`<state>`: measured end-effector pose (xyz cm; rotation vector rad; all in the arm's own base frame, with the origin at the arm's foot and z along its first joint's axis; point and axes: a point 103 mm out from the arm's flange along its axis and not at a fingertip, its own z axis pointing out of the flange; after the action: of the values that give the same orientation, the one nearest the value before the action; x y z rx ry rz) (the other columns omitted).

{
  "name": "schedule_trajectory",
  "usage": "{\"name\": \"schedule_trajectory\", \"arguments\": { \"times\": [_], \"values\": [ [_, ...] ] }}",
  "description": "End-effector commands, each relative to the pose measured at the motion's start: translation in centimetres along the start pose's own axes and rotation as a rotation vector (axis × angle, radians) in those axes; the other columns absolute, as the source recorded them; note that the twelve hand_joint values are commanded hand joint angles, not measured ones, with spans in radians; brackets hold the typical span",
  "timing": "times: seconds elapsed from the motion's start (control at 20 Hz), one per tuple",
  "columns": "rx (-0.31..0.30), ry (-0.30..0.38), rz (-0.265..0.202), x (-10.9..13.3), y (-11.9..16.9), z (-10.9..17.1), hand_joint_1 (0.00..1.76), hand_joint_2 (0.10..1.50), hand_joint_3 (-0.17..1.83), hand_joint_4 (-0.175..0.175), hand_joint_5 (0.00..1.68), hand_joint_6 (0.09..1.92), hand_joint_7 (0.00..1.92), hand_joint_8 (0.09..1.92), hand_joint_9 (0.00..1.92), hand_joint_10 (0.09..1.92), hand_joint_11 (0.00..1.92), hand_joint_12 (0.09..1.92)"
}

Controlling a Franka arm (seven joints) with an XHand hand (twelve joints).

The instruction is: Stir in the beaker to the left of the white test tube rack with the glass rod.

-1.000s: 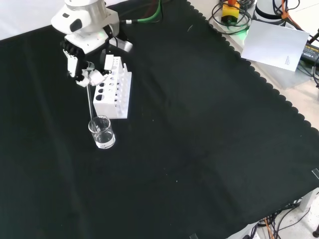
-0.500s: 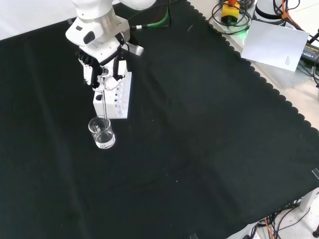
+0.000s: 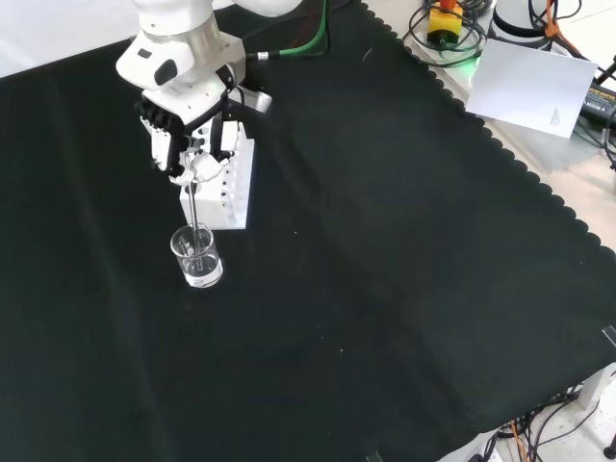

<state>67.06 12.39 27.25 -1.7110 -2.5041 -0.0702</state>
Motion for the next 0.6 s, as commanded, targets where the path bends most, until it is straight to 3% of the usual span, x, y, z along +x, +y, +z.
{"name": "schedule_trajectory", "arguments": {
  "times": [0.05, 0.45, 0.6],
  "values": [
    [0.008, 0.002, 0.016, -1.3, -0.2, 0.2, 1.30, 0.61, 0.92, -0.175, 1.06, 0.92, 1.17, 1.25, 1.74, 0.76, 1.74, 0.65],
    [0.007, 0.003, 0.056, -5.4, -2.0, 0.7, 1.30, 0.61, 0.92, -0.175, 1.06, 0.92, 1.17, 1.25, 1.74, 0.76, 1.74, 0.66],
    [0.012, -0.010, 0.051, -4.0, -2.3, 0.5, 1.30, 0.61, 0.92, -0.175, 1.06, 0.92, 1.17, 1.25, 1.74, 0.76, 1.74, 0.66]
  ]
}}
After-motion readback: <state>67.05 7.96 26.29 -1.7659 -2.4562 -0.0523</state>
